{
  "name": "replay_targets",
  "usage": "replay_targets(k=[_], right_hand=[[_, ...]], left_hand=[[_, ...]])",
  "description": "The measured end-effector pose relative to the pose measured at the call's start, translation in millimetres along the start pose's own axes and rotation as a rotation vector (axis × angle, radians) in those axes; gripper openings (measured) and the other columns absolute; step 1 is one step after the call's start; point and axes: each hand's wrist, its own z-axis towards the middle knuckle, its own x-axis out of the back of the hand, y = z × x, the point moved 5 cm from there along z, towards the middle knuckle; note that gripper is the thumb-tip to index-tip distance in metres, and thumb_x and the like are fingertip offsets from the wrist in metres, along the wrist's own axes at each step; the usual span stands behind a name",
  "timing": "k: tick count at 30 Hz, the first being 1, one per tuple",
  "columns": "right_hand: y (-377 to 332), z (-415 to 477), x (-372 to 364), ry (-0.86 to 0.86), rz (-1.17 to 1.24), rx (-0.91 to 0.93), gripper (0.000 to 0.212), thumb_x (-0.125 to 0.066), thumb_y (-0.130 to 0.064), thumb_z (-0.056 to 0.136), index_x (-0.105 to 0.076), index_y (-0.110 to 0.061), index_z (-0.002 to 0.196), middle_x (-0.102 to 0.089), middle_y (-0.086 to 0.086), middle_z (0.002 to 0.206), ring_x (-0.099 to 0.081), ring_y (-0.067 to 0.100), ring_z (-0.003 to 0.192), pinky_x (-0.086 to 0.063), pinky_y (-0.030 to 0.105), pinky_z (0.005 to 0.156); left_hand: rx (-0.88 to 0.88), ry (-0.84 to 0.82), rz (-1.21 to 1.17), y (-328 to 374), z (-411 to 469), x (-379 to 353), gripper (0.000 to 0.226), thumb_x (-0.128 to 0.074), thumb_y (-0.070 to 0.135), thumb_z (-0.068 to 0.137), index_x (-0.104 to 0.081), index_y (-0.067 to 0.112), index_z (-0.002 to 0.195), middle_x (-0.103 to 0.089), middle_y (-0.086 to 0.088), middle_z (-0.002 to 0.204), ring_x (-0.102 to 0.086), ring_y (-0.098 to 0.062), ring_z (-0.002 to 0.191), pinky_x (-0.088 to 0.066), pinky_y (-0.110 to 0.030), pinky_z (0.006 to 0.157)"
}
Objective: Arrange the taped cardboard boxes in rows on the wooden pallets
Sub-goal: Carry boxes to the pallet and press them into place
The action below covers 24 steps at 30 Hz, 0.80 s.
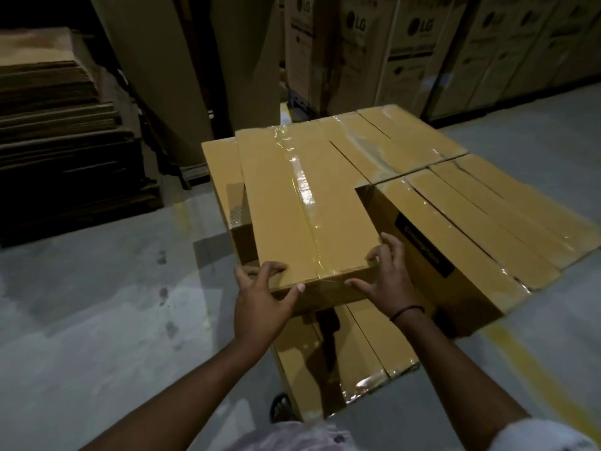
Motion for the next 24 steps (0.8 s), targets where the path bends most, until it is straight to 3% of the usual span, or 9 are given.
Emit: replay_targets(k=[2, 5, 11, 14, 17, 24], right_hand=[[16, 4, -11, -0.054, -0.002, -0.042, 0.07, -0.094, -0.031, 0.066, -0.05, -0.025, 0.12, -0.014, -0.006, 0.157, -0.034, 0.015, 0.138, -0.052, 0.038, 0.104], [32, 10, -30, -0.145, -0.042, -0.101, 0.096, -0.094, -0.036, 0.065, -0.04, -0.032, 0.144, -0.002, -0.01, 0.162, -0.023, 0.026, 0.149, -0.049, 0.05, 0.108], [41, 24, -55, -0.429, -0.053, -0.133, 0.134, -0.084, -0.075, 0.052, -0.005, -0.048, 0.157, 0.026, -0.017, 0.163, -0.002, 0.028, 0.155, -0.039, 0.054, 0.115], [42, 46, -62, -0.436, 0.027, -0.187, 0.132, -0.074, -0.083, 0.055, -0.005, -0.042, 0.159, 0.02, -0.018, 0.164, -0.006, 0.025, 0.155, -0.038, 0.052, 0.116], [38, 73, -70, -0.428, 0.063, -0.203, 0.123, -0.073, -0.079, 0.065, -0.007, -0.037, 0.161, 0.013, -0.011, 0.167, -0.009, 0.025, 0.155, -0.037, 0.051, 0.117], [41, 116, -86, -0.351, -0.018, -0.247, 0.112, -0.07, -0.075, 0.075, -0.007, -0.037, 0.16, 0.005, 0.003, 0.169, -0.015, 0.031, 0.154, -0.032, 0.055, 0.118]], left_hand=[[0.004, -0.063, 0.014, -5, 7, -13, 0.052, -0.074, 0.067, 0.078, -0.052, 0.047, 0.121, -0.03, 0.004, 0.122, -0.052, -0.013, 0.104, -0.046, -0.018, 0.07], [0.032, -0.139, 0.031, -12, 23, -33, 0.059, -0.072, 0.07, 0.078, -0.048, 0.046, 0.126, -0.027, 0.003, 0.127, -0.053, -0.017, 0.107, -0.05, -0.023, 0.077], [0.087, -0.131, 0.047, -24, 66, -48, 0.064, -0.077, 0.062, 0.078, -0.043, 0.05, 0.131, -0.02, 0.0, 0.15, -0.053, -0.033, 0.129, -0.056, -0.042, 0.097], [0.11, -0.132, 0.078, -25, 91, -52, 0.067, -0.076, 0.058, 0.081, -0.042, 0.046, 0.136, -0.021, -0.004, 0.155, -0.051, -0.034, 0.132, -0.055, -0.042, 0.097], [0.143, -0.139, 0.103, -26, 113, -55, 0.068, -0.075, 0.055, 0.084, -0.043, 0.039, 0.142, -0.023, -0.005, 0.157, -0.051, -0.033, 0.132, -0.052, -0.041, 0.097], [0.172, -0.052, 0.061, -15, 133, -70, 0.058, -0.079, 0.047, 0.083, -0.049, 0.038, 0.132, -0.026, -0.004, 0.157, -0.05, -0.031, 0.133, -0.053, -0.044, 0.098]])
